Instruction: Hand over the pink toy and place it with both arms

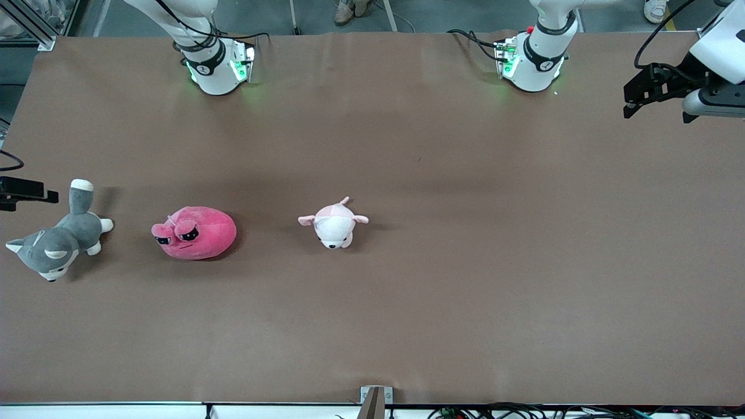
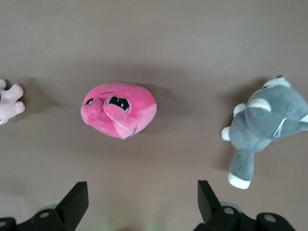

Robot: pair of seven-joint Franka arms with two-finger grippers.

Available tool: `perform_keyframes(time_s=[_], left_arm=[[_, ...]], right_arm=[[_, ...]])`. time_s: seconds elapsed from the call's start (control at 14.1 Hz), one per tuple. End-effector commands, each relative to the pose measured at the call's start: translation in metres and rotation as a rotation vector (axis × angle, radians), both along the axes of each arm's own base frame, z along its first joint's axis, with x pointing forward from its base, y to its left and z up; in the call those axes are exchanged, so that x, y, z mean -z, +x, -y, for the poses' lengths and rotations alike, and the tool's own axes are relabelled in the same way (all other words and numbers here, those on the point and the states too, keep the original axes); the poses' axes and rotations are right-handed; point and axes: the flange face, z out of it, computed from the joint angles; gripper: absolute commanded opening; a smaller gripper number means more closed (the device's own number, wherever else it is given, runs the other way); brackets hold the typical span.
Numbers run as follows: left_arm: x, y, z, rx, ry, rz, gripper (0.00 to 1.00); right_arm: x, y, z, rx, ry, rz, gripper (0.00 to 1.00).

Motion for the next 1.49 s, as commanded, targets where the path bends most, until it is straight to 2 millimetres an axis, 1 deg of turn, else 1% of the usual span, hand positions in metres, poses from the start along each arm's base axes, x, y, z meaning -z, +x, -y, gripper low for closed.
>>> perform_keyframes(time_s=[0.0, 0.07, 0.21, 0.28, 0.36, 0.57, 0.71, 0.85, 0.92, 1.0, 1.14, 1.35, 1.42], left_arm=[[-0.004, -0.009, -0.005, -0.051, -0.031, 0.005, 1.0], [-0.004, -0.009, -0.005, -0.059, -0.031, 0.005, 1.0], [-0.004, -0.009, -0.009, -0.073, -0.031, 0.003, 1.0], [-0.004, -0.009, -0.01, -0.076, -0.033, 0.003, 1.0], [-0.004, -0.008, -0.01, -0.076, -0.033, 0.005, 1.0], [-0.003, -0.008, -0.01, -0.074, -0.033, 0.002, 1.0], [-0.003, -0.008, -0.01, -0.074, -0.032, 0.0, 1.0], [-0.002, -0.008, -0.01, -0.073, -0.031, -0.003, 1.0], [-0.002, -0.008, -0.01, -0.07, -0.032, -0.005, 1.0], [-0.002, -0.009, -0.01, -0.062, -0.03, -0.004, 1.0], [0.0, -0.009, -0.01, -0.058, -0.03, -0.008, 1.0], [-0.001, -0.01, -0.01, -0.056, -0.03, -0.008, 1.0], [-0.001, -0.01, -0.01, -0.057, -0.028, -0.007, 1.0]], right_arm=[[-0.02, 0.003, 0.006, 0.027, -0.058, 0.101, 1.0], [-0.023, 0.007, 0.004, 0.027, -0.065, 0.13, 1.0], [-0.033, 0.004, -0.005, 0.055, -0.085, 0.144, 1.0], [-0.043, 0.0, -0.007, 0.078, -0.089, 0.156, 1.0], [-0.06, -0.008, -0.015, 0.074, -0.095, 0.179, 1.0], [-0.079, -0.02, -0.034, 0.047, -0.108, 0.199, 1.0], [-0.086, -0.032, -0.043, 0.063, -0.114, 0.199, 1.0], [-0.091, -0.045, -0.056, 0.096, -0.13, 0.193, 1.0], [-0.093, -0.054, -0.059, 0.1, -0.132, 0.189, 1.0], [-0.093, -0.063, -0.058, 0.111, -0.124, 0.187, 1.0], [-0.097, -0.071, -0.054, 0.128, -0.113, 0.2, 1.0], [-0.102, -0.075, -0.067, 0.103, -0.104, 0.201, 1.0], [-0.105, -0.077, -0.064, 0.107, -0.101, 0.209, 1.0]])
